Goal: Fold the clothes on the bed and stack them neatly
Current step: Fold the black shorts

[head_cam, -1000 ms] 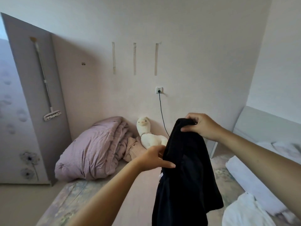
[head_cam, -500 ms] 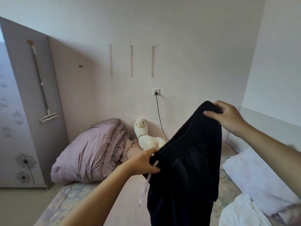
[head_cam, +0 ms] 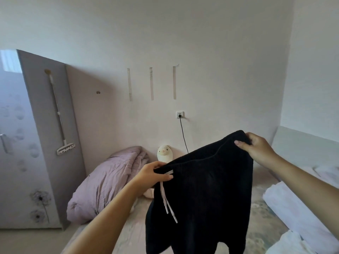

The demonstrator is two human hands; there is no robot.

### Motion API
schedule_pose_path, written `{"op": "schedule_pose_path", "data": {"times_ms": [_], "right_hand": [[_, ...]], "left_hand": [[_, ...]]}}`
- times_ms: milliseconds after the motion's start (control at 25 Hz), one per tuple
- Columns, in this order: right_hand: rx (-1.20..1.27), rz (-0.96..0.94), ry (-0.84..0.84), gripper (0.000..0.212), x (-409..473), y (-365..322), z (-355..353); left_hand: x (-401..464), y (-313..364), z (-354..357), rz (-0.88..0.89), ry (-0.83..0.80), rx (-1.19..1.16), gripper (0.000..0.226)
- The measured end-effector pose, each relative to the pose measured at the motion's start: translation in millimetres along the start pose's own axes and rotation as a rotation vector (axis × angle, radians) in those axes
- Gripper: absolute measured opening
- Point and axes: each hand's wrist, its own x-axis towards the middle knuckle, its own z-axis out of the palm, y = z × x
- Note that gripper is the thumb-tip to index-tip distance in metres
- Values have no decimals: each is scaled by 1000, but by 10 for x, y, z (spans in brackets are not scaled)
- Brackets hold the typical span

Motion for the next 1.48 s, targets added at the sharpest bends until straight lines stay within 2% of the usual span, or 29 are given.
{"op": "schedule_pose_path", "data": {"times_ms": [120, 160, 240, 280, 360, 440, 520, 640, 720, 800, 840, 880, 960, 1000, 1080, 1200, 1360, 1480], "right_hand": [[88, 58, -32, 14, -23, 96, 82], [115, 65, -51, 14, -33, 101, 121], [137, 48, -89, 15, -53, 72, 226], [139, 29, -118, 15, -63, 41, 290], [146, -7, -208, 12, -96, -42, 439], [124, -44, -272, 8, -127, -133, 553], [94, -62, -256, 8, -143, -199, 565], [94, -55, -209, 12, -188, -228, 493], [-83, -20, -135, 33, -218, -130, 486], [-279, 194, -72, 74, -367, 75, 519], [-214, 339, -87, 82, -493, 204, 543], [-5, 472, -147, 81, -630, 340, 569], [505, 645, -338, 59, -902, 599, 658], [648, 652, -422, 48, -1009, 698, 708], [742, 608, -432, 34, -1101, 873, 811], [614, 519, -389, 26, -1084, 956, 872], [208, 478, -276, 20, -897, 949, 607], [-90, 394, -309, 18, -669, 739, 362]], "left_hand": [[-22, -16, -50, -235, -160, -301, 42], [-23, -8, -79, -312, -186, -293, 51], [-20, 40, -94, -407, -279, -124, 67], [-20, 88, -57, -380, -313, -36, 63], [-17, 195, 113, -205, -348, 41, 41], [-37, 296, 353, -68, -386, 76, 34], [-42, 328, 556, -24, -408, 110, 26], [-20, 315, 706, 38, -316, 153, 15], [26, 365, 778, 87, -201, 148, 15], [80, 464, 869, 97, -107, 72, 16], [111, 524, 919, 79, -70, 13, 18], [144, 586, 963, 56, -44, -40, 20], [197, 683, 1038, 25, -47, -85, 21], [205, 727, 1073, 19, -71, -84, 21], [202, 807, 1100, 14, -105, -51, 21], [197, 896, 940, 30, -63, 122, 26], [145, 947, 285, 144, 62, 643, 32], [29, 900, -157, 90, 36, 842, 32]]}}
